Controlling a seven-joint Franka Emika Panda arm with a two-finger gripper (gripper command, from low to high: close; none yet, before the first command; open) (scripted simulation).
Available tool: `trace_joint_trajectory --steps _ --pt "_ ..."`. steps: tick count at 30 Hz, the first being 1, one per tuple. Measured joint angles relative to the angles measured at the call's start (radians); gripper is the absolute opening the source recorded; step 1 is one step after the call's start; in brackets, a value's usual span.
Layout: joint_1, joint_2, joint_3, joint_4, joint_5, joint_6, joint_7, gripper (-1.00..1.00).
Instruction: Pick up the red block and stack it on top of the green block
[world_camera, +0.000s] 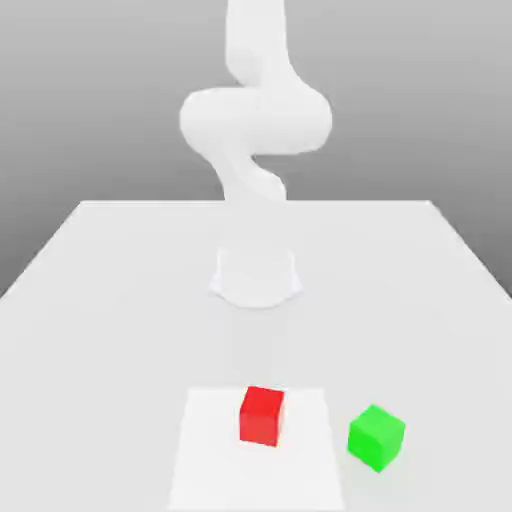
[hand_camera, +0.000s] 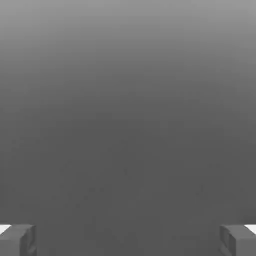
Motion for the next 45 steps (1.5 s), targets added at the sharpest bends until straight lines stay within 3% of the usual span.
trace_joint_trajectory --steps 12,15,19,28,29,36,45 --pt "0.055 0.463 -0.019 -0.268 0.129 0.266 0.044 0.00" --pt "0.050 0.575 -0.004 -0.337 0.104 0.337 0.097 0.00" --pt "0.036 0.705 -0.004 -0.420 -0.009 0.430 0.219 0.00" --pt "0.029 0.944 0.006 -0.403 -0.018 0.632 0.232 0.00" --pt "0.026 0.962 0.009 -0.401 -0.015 0.647 0.231 -1.00" --pt "0.025 0.961 0.010 -0.401 -0.019 0.648 0.234 -1.00" --pt "0.028 0.743 0.002 -0.432 -0.039 0.460 0.248 -1.00"
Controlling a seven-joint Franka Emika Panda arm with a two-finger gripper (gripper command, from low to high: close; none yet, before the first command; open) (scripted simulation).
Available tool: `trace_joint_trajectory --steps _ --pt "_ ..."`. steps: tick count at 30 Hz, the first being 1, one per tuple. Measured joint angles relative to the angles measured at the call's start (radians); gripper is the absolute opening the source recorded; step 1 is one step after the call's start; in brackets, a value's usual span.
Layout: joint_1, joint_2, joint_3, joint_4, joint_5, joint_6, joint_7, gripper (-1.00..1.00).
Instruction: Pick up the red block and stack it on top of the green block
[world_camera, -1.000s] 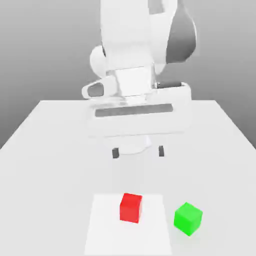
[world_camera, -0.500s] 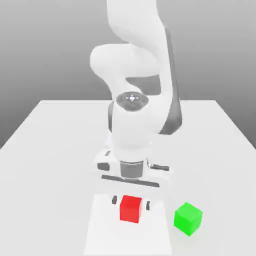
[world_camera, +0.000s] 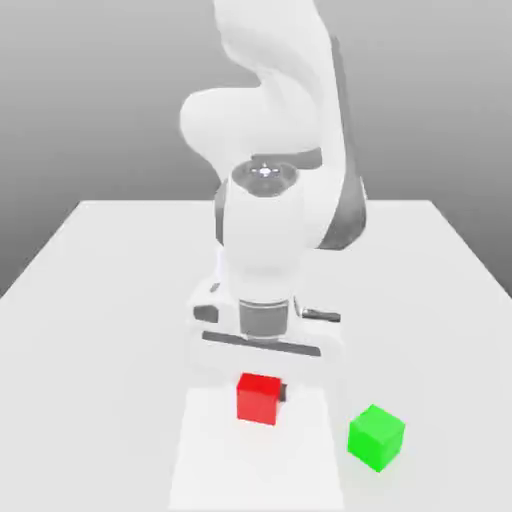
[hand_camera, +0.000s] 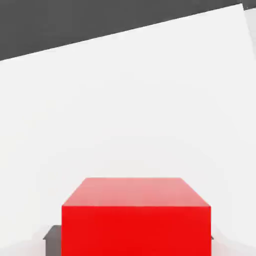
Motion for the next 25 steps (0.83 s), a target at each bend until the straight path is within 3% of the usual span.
trace_joint_trajectory --steps 5,16,21,22,25 --pt "-0.027 -0.020 0.089 0.039 0.000 -0.061 -0.179 -1.00" --pt "-0.096 -0.006 0.404 0.151 -0.011 -0.161 -0.636 -1.00" --pt "-0.041 0.160 0.350 0.168 -0.169 -0.025 -0.552 -1.00" --pt "-0.032 0.181 0.337 0.169 -0.190 -0.006 -0.537 1.00" --pt "-0.032 0.181 0.337 0.169 -0.190 -0.006 -0.537 1.00"
